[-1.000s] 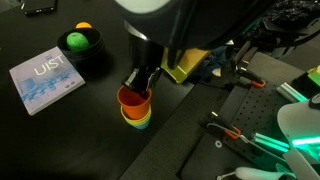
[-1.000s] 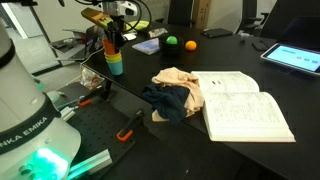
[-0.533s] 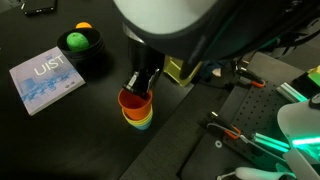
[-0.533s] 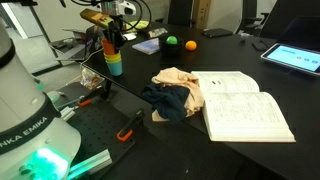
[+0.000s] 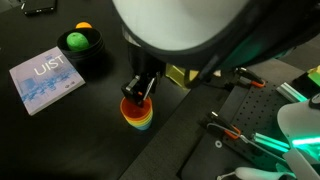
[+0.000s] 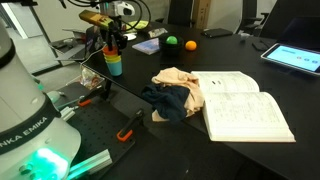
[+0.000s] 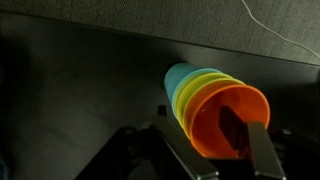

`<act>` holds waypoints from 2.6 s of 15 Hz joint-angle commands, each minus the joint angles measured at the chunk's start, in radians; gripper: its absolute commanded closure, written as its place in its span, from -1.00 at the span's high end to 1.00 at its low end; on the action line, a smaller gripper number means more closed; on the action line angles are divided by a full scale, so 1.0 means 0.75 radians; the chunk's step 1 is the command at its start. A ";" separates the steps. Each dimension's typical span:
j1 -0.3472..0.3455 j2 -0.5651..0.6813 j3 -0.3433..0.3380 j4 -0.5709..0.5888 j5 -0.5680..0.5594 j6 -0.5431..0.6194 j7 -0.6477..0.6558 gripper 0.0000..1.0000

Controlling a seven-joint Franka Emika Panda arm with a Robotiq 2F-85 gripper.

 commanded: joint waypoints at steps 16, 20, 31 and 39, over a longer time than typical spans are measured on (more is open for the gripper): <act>0.002 -0.070 -0.052 0.098 -0.212 -0.229 0.123 0.99; -0.017 -0.138 -0.101 0.157 -0.465 -0.269 0.202 1.00; -0.106 -0.498 -0.141 0.020 -0.755 -0.343 0.306 1.00; -0.103 -0.460 -0.142 0.042 -0.728 -0.368 0.278 1.00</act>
